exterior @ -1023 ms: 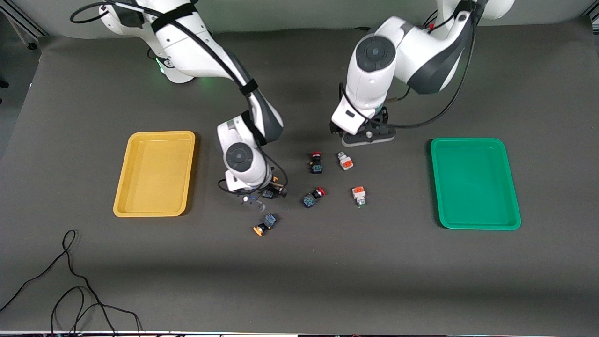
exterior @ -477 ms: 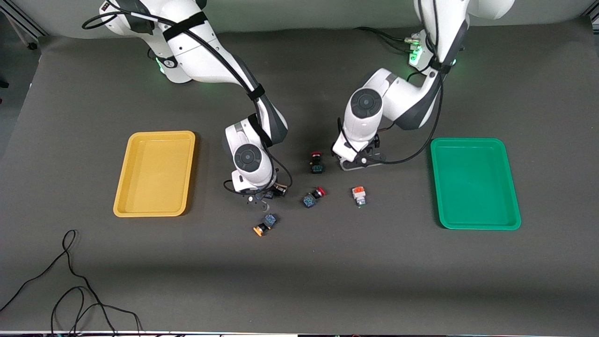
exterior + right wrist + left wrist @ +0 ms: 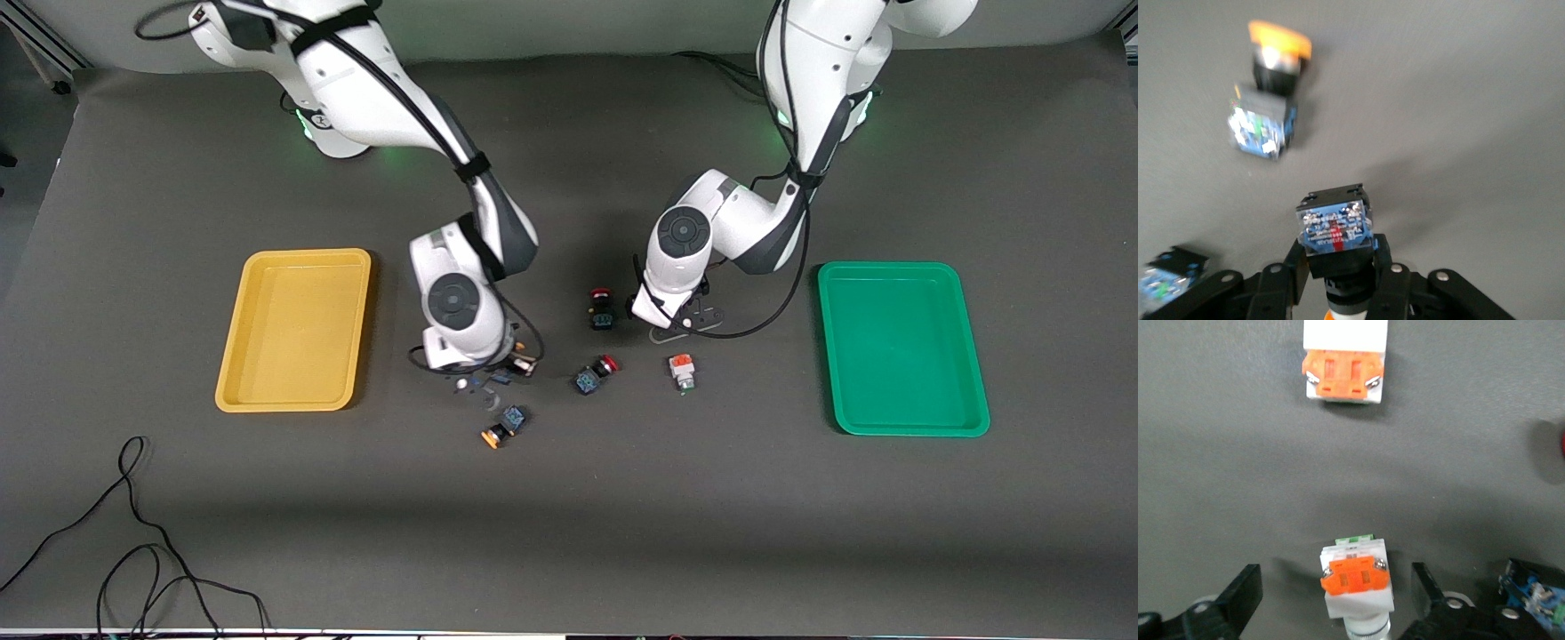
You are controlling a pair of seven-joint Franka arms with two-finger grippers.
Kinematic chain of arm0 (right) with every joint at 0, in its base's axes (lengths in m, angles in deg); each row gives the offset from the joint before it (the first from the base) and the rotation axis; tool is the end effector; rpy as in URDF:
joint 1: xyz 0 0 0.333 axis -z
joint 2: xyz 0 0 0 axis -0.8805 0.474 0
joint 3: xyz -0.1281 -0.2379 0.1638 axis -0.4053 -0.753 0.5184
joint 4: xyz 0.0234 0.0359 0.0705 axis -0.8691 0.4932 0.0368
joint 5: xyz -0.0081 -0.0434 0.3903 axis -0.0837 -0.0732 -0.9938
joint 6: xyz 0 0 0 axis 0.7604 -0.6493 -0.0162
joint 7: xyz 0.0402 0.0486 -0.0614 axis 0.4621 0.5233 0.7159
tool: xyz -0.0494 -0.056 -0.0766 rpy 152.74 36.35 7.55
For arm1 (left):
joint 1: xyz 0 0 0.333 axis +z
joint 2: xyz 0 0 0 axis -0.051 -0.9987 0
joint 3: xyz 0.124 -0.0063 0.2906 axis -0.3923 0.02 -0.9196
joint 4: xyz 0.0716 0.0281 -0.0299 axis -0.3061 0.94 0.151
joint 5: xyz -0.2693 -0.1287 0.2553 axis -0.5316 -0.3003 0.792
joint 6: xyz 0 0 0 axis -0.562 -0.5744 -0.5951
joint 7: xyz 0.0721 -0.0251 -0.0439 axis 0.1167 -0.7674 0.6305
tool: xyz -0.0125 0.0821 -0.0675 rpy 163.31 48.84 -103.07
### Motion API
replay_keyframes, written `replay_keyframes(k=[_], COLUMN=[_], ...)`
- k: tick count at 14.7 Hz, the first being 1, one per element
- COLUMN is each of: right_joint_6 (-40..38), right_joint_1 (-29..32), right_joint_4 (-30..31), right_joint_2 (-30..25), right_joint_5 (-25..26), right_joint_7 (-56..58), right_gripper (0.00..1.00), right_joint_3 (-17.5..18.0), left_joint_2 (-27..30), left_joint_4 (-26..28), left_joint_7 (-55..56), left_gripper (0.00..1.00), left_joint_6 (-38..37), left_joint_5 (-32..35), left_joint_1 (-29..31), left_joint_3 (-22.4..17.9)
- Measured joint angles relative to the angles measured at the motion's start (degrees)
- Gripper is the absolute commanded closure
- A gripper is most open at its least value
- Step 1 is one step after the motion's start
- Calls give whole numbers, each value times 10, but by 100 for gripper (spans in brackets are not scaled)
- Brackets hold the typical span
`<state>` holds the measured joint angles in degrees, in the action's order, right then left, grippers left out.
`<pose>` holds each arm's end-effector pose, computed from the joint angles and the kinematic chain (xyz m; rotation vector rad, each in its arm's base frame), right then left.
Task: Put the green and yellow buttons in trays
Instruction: 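Close the right gripper on the orange button while the left gripper grasps the green button, then carry the orange button to the yellow tray while the left gripper carries green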
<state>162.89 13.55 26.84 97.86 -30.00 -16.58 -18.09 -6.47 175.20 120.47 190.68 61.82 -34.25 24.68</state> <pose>0.5890 0.3584 0.2461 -3.0327 0.8025 0.0978 0.4563 -0.3725 0.1796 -3.0689 -0.4881 0.1035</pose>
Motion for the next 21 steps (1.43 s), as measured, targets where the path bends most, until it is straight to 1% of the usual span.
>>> replay_keyframes(k=[1,2,3,4,6,7,9,11,13,14,16,17,18,19,20,21], right_joint_6=[-51,-105,-154,-193,-243,-250,-246,-203,-129,-99,-66,-60,-58,-57,-56,-56], right_joint_1=[4,15,33,52,76,79,79,82,109,130,168,182,193,196,193,188], right_joint_4=[-6,-10,-10,-8,5,20,61,118,187,216,256,263,264,261,255,248], right_joint_2=[-30,-64,-101,-134,-176,-184,-181,-170,-158,-150,-118,-97,-75,-57,-43,-35], right_joint_5=[0,0,0,0,0,0,0,0,-11,-35,-109,-142,-168,-184,-192,-195], right_joint_7=[39,84,135,184,282,329,408,483,569,620,730,767,788,795,792,782], right_gripper=[100,100,100,100,100,100,100,100,100,100,100,100,98,56,1,0], right_joint_3=[-28,-55,-78,-99,-151,-178,-216,-245,-259,-259,-260,-260,-259,-258,-256,-253], left_joint_2=[-3,-5,-5,-5,-4,-3,2,23,60,83,130,149,164,176,185,193], left_joint_4=[0,-1,-1,-3,-7,-10,-30,-70,-113,-129,-141,-140,-139,-137,-133,-127], left_joint_7=[7,12,14,16,18,18,18,10,-40,-71,-125,-152,-181,-215,-251,-290], left_gripper=[59,73,82,86,87,88,88,88,88,88,89,89,89,89,89,89], left_joint_6=[2,2,2,2,1,-3,-39,-107,-190,-233,-301,-330,-361,-389,-410,-428], left_joint_5=[0,0,0,0,0,0,0,-6,-37,-51,-59,-60,-60,-61,-60,-59], left_joint_1=[-1,-1,-1,-1,0,0,1,17,41,52,83,101,122,147,175,209], left_joint_3=[1,1,1,1,1,1,0,0,0,0,-1,-1,-2,-3,-4,-4])
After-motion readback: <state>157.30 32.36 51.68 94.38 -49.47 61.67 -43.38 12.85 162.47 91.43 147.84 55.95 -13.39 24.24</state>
